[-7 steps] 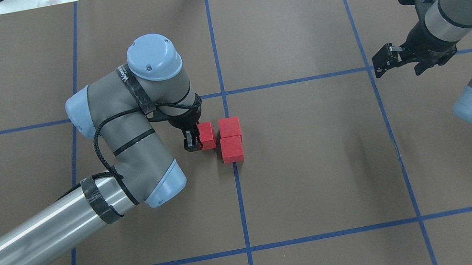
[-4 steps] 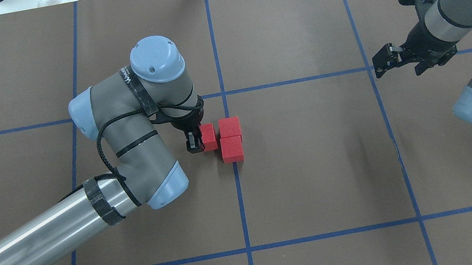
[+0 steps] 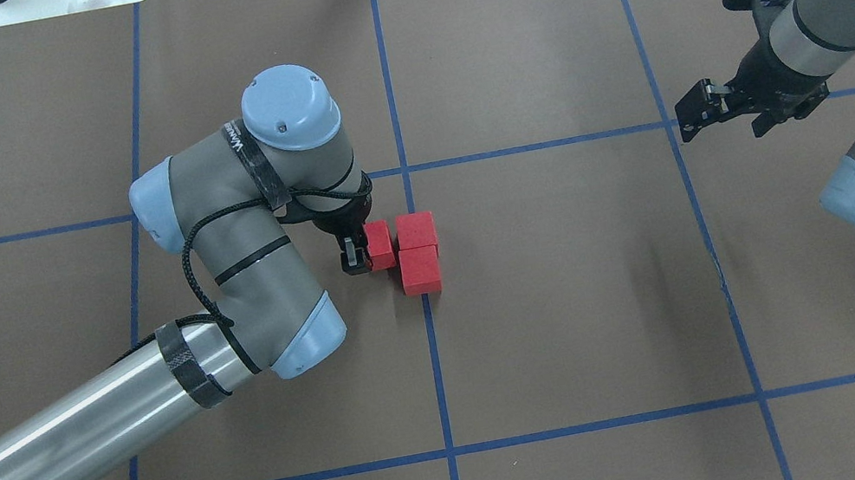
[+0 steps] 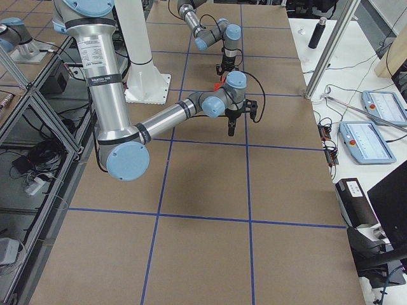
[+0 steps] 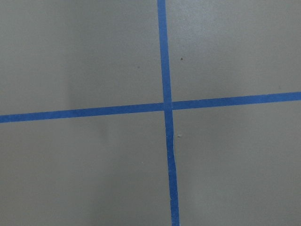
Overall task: Form red blocks into L shape at center
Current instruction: 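Lower the cube beside the farther cube of the pair with the left gripper, then push the held cube snug against the farther cube with the left gripper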
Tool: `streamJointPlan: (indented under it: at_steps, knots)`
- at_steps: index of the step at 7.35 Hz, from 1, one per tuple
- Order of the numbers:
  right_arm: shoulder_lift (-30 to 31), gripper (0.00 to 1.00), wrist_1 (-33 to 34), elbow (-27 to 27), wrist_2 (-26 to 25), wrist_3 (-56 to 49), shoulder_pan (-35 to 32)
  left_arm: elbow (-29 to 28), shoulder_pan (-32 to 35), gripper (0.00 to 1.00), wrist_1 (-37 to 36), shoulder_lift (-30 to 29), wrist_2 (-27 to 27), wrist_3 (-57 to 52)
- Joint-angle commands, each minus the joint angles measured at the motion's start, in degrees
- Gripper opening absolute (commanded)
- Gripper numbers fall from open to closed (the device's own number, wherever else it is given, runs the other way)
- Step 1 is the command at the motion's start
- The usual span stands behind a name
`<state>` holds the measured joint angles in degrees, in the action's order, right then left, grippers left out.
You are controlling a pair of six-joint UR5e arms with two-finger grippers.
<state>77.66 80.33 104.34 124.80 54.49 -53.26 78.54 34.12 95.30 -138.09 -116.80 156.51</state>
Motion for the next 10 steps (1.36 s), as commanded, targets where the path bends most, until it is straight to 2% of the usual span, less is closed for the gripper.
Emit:
streamJointPlan:
  at_steps: [1, 10]
  knots:
    - [-0.1, 0.99, 0.0, 0.2, 0.0, 0.1, 0.0, -0.1, 0.0, 0.0, 0.0, -0.2, 0.4, 0.0]
    - [0.1, 0.99, 0.0, 0.0, 0.0, 0.0, 0.0, -0.8, 0.0, 0.01, 0.1, -0.9, 0.4, -0.3]
